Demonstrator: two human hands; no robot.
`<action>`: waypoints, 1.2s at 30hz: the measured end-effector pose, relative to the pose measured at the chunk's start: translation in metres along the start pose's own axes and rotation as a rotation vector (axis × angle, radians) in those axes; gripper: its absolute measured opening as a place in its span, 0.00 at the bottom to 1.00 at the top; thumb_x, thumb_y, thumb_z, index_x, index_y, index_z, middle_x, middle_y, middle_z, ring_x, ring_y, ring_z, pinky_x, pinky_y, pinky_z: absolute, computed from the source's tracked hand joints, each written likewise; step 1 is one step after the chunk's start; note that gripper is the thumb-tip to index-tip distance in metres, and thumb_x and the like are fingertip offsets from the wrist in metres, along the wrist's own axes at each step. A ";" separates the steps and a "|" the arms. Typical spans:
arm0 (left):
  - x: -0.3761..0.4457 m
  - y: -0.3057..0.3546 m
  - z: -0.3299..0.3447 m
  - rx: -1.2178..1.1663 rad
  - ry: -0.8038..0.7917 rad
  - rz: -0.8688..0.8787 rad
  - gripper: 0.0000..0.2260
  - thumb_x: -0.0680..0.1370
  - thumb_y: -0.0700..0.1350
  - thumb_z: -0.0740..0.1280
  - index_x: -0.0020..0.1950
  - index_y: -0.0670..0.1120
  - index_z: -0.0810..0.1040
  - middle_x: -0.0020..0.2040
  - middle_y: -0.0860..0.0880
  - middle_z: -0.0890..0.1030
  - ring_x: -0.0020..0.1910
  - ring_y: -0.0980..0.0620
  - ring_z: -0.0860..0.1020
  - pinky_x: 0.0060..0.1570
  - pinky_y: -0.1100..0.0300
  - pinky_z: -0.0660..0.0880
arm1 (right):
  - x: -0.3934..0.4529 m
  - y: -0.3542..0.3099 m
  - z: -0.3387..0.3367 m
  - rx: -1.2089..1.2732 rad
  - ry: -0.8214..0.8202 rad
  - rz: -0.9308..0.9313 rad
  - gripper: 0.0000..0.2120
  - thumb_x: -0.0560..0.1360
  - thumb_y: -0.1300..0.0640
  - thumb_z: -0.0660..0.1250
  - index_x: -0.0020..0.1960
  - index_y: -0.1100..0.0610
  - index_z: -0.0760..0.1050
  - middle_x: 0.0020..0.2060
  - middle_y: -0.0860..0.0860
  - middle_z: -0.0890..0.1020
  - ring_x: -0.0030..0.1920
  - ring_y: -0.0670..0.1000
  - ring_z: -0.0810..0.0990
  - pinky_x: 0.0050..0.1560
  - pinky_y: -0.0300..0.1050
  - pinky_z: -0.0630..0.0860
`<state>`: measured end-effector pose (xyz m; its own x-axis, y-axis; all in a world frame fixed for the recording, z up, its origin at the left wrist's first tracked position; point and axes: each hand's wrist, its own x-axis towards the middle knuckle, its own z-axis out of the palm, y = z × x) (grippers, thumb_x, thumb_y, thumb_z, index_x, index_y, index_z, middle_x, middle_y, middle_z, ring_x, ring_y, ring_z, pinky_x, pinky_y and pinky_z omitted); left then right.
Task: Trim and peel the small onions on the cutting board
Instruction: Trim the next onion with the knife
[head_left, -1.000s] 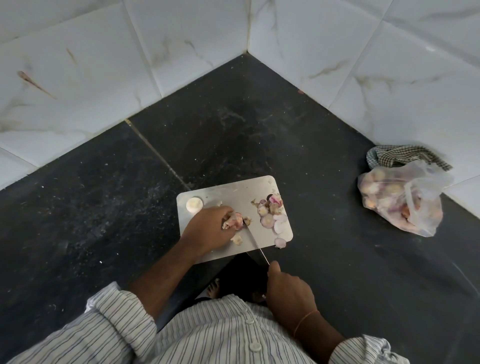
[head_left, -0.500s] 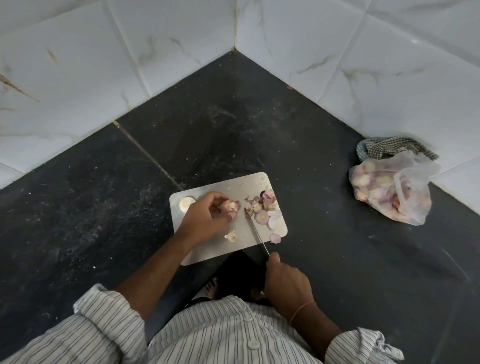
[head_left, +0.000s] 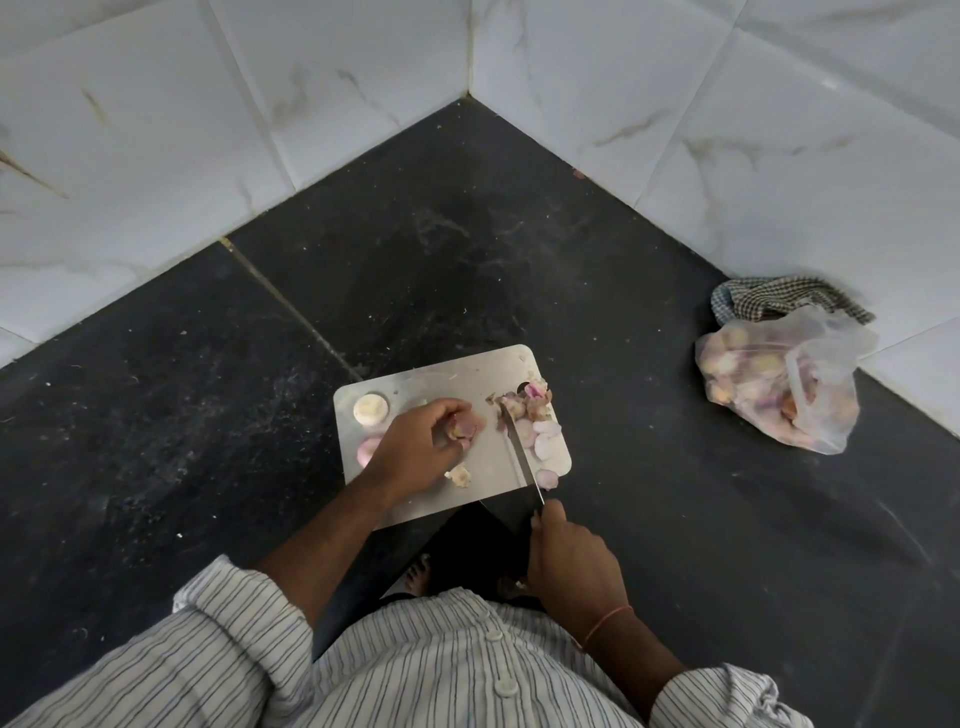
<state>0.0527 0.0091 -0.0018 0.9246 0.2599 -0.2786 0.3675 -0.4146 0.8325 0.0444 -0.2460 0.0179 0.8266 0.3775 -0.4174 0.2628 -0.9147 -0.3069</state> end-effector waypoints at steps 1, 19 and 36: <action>0.000 -0.002 0.001 0.031 -0.003 0.002 0.21 0.79 0.43 0.77 0.71 0.52 0.80 0.63 0.60 0.81 0.56 0.72 0.79 0.57 0.79 0.73 | 0.001 0.001 0.000 0.006 0.008 0.005 0.10 0.88 0.47 0.49 0.51 0.49 0.62 0.32 0.45 0.73 0.28 0.47 0.70 0.28 0.44 0.61; 0.009 -0.009 0.006 0.279 0.065 -0.013 0.22 0.78 0.55 0.76 0.72 0.58 0.80 0.66 0.57 0.76 0.59 0.56 0.78 0.57 0.68 0.74 | 0.021 0.015 0.002 0.247 0.063 -0.034 0.09 0.88 0.48 0.55 0.56 0.52 0.70 0.32 0.45 0.76 0.29 0.48 0.74 0.30 0.47 0.72; 0.001 -0.002 0.000 0.081 0.190 -0.080 0.22 0.75 0.60 0.78 0.67 0.58 0.83 0.59 0.62 0.85 0.54 0.64 0.83 0.58 0.63 0.81 | 0.018 -0.009 -0.002 0.227 -0.042 -0.163 0.09 0.88 0.48 0.55 0.49 0.47 0.64 0.32 0.43 0.74 0.30 0.45 0.73 0.31 0.43 0.65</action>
<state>0.0531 0.0106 -0.0037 0.8592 0.4511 -0.2412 0.4531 -0.4524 0.7681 0.0584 -0.2311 0.0150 0.7601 0.5268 -0.3804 0.2683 -0.7877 -0.5546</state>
